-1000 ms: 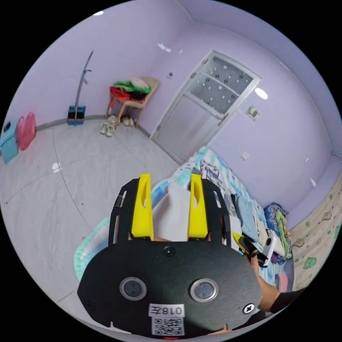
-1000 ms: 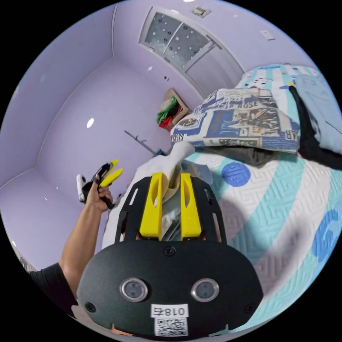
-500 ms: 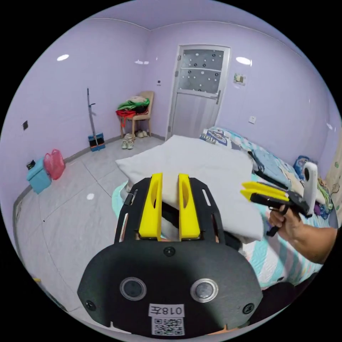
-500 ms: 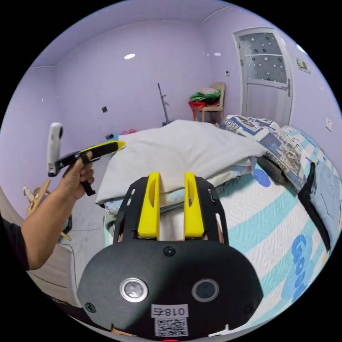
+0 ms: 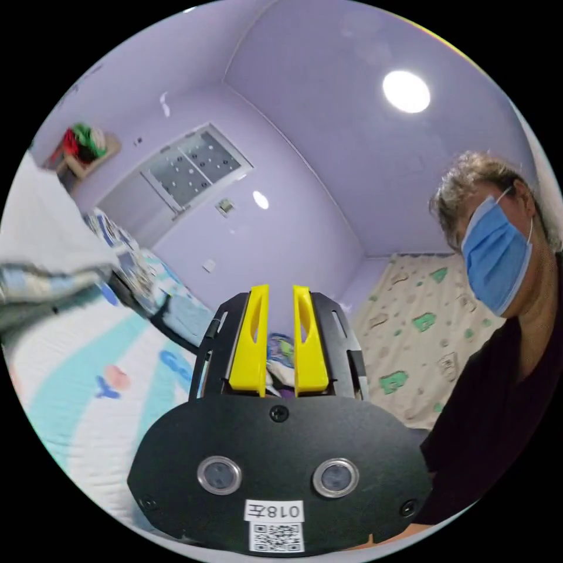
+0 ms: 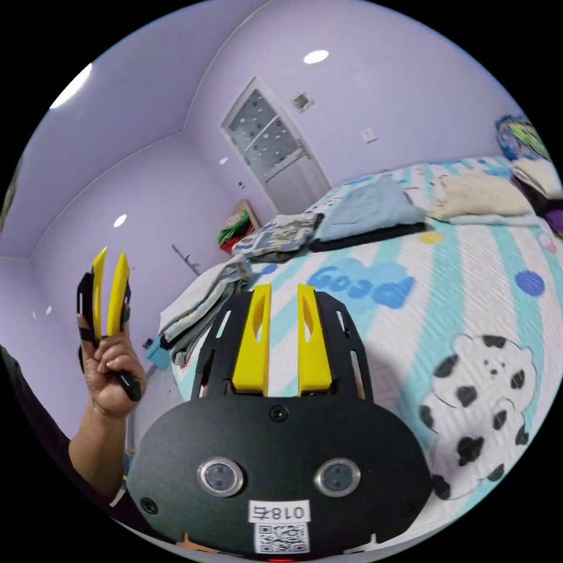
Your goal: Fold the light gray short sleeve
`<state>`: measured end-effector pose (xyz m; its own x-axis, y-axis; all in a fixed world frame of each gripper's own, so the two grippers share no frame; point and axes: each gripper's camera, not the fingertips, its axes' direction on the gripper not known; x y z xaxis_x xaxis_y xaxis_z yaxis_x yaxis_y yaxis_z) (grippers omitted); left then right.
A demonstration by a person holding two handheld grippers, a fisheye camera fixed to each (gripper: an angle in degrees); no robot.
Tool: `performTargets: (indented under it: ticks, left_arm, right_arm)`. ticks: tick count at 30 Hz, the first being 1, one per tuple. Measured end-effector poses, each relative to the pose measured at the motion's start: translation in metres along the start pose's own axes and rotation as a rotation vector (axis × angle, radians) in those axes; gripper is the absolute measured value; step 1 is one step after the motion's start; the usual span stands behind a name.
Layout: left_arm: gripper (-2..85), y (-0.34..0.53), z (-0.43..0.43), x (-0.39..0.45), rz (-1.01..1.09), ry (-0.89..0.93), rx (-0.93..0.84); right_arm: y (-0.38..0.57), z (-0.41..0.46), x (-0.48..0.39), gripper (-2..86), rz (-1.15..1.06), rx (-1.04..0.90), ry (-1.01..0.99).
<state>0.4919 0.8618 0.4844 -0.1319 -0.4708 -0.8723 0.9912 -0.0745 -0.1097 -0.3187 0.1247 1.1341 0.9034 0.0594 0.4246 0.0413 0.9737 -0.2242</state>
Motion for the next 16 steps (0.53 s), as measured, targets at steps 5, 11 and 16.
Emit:
performTargets:
  ticks: [5, 11, 16]
  left_arm:
    - [5.4, 0.064, 0.060, -0.041, -0.050, 0.077, -0.239]
    - [4.1, 0.108, 0.098, -0.116, -0.344, 0.068, -0.282]
    - [3.5, 0.102, 0.099, -0.138, -0.392, -0.008, -0.248]
  right_arm:
    - [-0.064, -0.020, 0.069, 7.2, 0.026, 0.020, -0.009]
    - [-0.165, 0.064, 0.156, 9.2, 0.213, -0.111, -0.073]
    - [-0.206, 0.115, 0.218, 10.2, 0.480, -0.110, -0.146]
